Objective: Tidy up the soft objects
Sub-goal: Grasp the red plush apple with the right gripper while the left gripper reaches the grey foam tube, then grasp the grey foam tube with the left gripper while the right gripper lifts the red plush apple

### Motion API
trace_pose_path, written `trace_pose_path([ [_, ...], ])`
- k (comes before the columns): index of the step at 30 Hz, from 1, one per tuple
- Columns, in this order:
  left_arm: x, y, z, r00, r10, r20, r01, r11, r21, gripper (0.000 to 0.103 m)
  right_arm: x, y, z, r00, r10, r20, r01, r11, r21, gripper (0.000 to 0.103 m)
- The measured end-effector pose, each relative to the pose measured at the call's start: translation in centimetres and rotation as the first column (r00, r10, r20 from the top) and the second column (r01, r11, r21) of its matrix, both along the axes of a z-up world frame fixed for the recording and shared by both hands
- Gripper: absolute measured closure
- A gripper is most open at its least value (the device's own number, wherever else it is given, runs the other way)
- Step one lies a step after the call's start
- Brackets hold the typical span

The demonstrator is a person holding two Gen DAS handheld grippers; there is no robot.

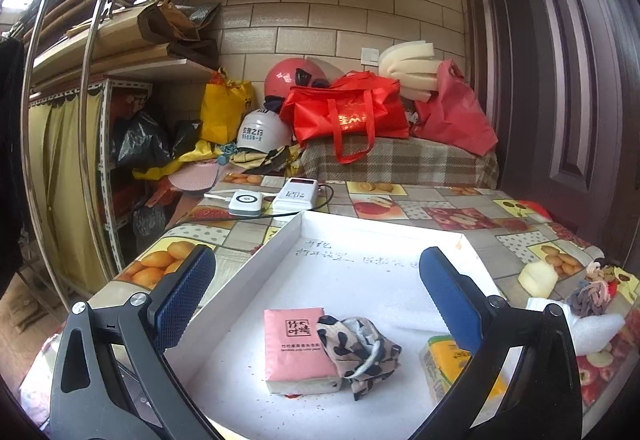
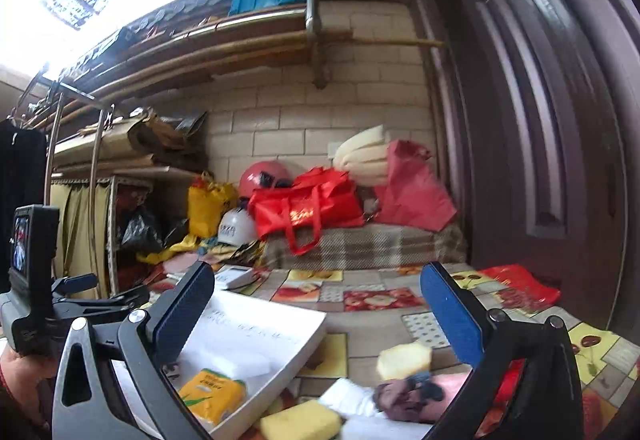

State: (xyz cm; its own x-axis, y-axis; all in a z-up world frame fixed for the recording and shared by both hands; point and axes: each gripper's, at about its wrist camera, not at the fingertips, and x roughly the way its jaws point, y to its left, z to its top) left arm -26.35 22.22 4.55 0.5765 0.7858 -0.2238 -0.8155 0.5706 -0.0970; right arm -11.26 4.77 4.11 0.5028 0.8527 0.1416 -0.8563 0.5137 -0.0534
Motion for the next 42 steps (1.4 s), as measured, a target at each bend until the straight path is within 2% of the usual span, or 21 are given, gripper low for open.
trace_pose_path([
  [3,0.7,-1.5,0.2,0.993,-0.114,0.022,0.114,0.993,-0.009,0.0,4.0,-2.2,1.0,0.998,0.022,-0.051,-0.022,1.0,-0.005,0.0],
  [6,2.8,-4.0,0.4,0.962,-0.273,0.012,0.273,0.962,-0.005,0.0,9.1,-3.8,1.2,0.986,-0.051,-0.158,0.037,0.996,-0.086,0.0],
  [7,3.6,-5.0,0.5,0.945,-0.326,-0.003,0.326,0.945,-0.002,0.0,10.7,-4.3,1.0,0.979,-0.085,-0.187,0.065,0.992,-0.11,0.0],
  [9,5.9,-7.5,0.5,0.896,-0.44,-0.06,0.441,0.898,-0.006,0.0,14.5,-5.2,0.4,0.952,-0.15,-0.268,0.103,0.978,-0.183,0.0],
  [11,8.8,-9.8,0.3,0.844,-0.515,-0.151,0.517,0.856,-0.03,0.0,17.2,-5.6,-0.4,0.924,-0.188,-0.333,0.101,0.959,-0.264,0.0],
  [13,11.0,-11.3,0.2,0.817,-0.538,-0.208,0.539,0.84,-0.059,0.0,19.0,-5.5,-1.4,0.908,-0.211,-0.361,0.079,0.935,-0.347,0.0],
  [15,12.5,-12.0,0.0,0.798,-0.566,-0.208,0.558,0.824,-0.103,0.0,20.3,-5.1,-2.4,0.886,-0.25,-0.39,0.068,0.902,-0.425,0.0],
  [17,13.5,-12.5,-0.2,0.773,-0.599,-0.208,0.584,0.8,-0.137,0.0,20.7,-5.6,-2.9,0.87,-0.203,-0.45,-0.014,0.901,-0.434,0.0],
  [20,14.7,-13.1,-0.6,0.749,-0.614,-0.251,0.592,0.789,-0.162,0.0,20.4,-5.4,-3.4,0.883,-0.216,-0.416,-0.024,0.865,-0.502,0.0],
  [23,15.8,-13.3,-1.0,0.727,-0.63,-0.271,0.601,0.776,-0.192,0.0,20.5,-4.8,-3.9,0.883,-0.193,-0.428,-0.08,0.836,-0.543,0.009],
  [26,17.4,-13.2,-1.4,0.699,-0.655,-0.287,0.611,0.756,-0.235,0.0,20.6,-3.1,-4.6,0.888,-0.193,-0.417,-0.113,0.788,-0.606,0.013],
  [28,18.3,-13.4,-1.6,0.69,-0.664,-0.288,0.613,0.748,-0.255,0.0,20.8,-1.6,-4.9,0.898,-0.198,-0.394,-0.113,0.76,-0.64,0.015],
  [30,19.2,-13.4,-1.7,0.684,-0.668,-0.291,0.61,0.744,-0.274,0.0,21.3,-0.5,-5.3,0.894,-0.201,-0.4,-0.124,0.747,-0.653,0.017],
  [31,19.6,-13.5,-1.9,0.684,-0.666,-0.298,0.603,0.746,-0.284,0.0,21.5,0.0,-5.5,0.89,-0.198,-0.41,-0.139,0.739,-0.659,0.025],
  [32,20.2,-13.5,-2.1,0.683,-0.663,-0.307,0.594,0.748,-0.296,0.0,21.7,0.4,-5.8,0.886,-0.193,-0.422,-0.158,0.729,-0.666,0.041],
  [34,21.2,-13.4,-2.5,0.676,-0.663,-0.321,0.579,0.748,-0.325,0.0,21.6,0.6,-5.9,0.887,-0.198,-0.418,-0.157,0.72,-0.676,0.043],
  [36,21.8,-13.3,-2.8,0.671,-0.664,-0.329,0.568,0.746,-0.348,0.002,21.3,0.1,-5.5,0.894,-0.193,-0.403,-0.138,0.739,-0.659,0.046],
  [37,21.8,-13.2,-2.8,0.667,-0.671,-0.325,0.573,0.74,-0.352,0.014,21.3,-0.3,-5.2,0.895,-0.201,-0.399,-0.119,0.753,-0.648,0.046],
  [38,21.7,-13.3,-2.8,0.668,-0.671,-0.322,0.576,0.74,-0.349,0.015,21.5,-0.8,-5.0,0.891,-0.215,-0.399,-0.099,0.767,-0.634,0.046],
  [42,20.7,-13.6,-2.2,0.681,-0.67,-0.295,0.597,0.741,-0.307,0.016,22.9,-3.5,-4.3,0.845,-0.28,-0.455,-0.013,0.84,-0.542,0.046],
])
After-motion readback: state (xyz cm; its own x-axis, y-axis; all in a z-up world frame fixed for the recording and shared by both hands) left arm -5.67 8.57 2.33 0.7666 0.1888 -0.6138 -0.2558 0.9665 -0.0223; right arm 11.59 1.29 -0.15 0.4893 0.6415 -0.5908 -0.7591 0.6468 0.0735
